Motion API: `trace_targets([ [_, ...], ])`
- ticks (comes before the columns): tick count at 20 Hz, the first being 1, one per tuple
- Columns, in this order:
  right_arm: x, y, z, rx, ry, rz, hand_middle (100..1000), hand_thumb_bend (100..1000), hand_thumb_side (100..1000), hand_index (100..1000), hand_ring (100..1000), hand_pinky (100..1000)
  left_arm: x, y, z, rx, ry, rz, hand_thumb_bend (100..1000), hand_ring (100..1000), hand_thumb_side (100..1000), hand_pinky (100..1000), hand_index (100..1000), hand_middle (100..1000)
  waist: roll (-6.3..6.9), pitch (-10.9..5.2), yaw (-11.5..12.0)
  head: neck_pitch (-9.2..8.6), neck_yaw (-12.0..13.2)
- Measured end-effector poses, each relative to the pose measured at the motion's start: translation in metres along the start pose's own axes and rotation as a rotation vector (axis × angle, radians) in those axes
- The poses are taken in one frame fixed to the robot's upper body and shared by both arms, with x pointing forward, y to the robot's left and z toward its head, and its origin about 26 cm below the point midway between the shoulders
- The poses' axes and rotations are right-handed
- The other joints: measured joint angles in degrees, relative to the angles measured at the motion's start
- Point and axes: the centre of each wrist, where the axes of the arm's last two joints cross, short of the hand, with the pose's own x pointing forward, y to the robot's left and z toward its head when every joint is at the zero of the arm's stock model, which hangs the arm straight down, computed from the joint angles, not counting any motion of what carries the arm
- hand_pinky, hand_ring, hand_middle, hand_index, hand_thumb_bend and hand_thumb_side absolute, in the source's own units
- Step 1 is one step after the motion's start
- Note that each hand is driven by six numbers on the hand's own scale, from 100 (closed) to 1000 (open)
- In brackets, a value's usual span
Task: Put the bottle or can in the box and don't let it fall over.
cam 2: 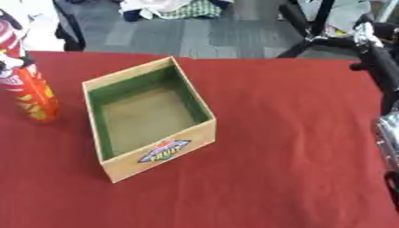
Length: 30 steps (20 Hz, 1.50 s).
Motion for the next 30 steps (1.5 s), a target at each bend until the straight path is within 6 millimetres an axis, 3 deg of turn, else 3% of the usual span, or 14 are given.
trace_targets([
  [2,0.000,0.000,0.000,-0.001,0.000,-0.001,750,166,567,719,728,547,-0.003,-0.001,0.000,0.019,0.015,0.015,260,169,100,228,179,212,0.00,0.01,0.0,-0.01,-0.1],
  [6,0.000,-0.001,0.000,-0.007,-0.001,-0.003,746,161,571,717,724,547,-0.005,-0.003,-0.001,0.051,0.017,0.034,243,108,100,162,125,151,0.00,0.03,0.0,-0.02,-0.2],
  [21,-0.002,-0.002,0.001,-0.019,0.009,-0.007,741,153,577,715,719,550,0.001,-0.005,-0.001,0.129,-0.019,0.073,270,100,100,107,106,115,0.11,-0.15,-0.3,0.32,-0.7],
  [30,-0.002,-0.002,0.001,-0.020,0.010,-0.007,741,149,575,716,719,551,0.031,0.023,0.005,0.210,-0.106,0.123,275,100,100,103,103,116,-0.02,-0.84,-0.3,1.64,-1.6],
])
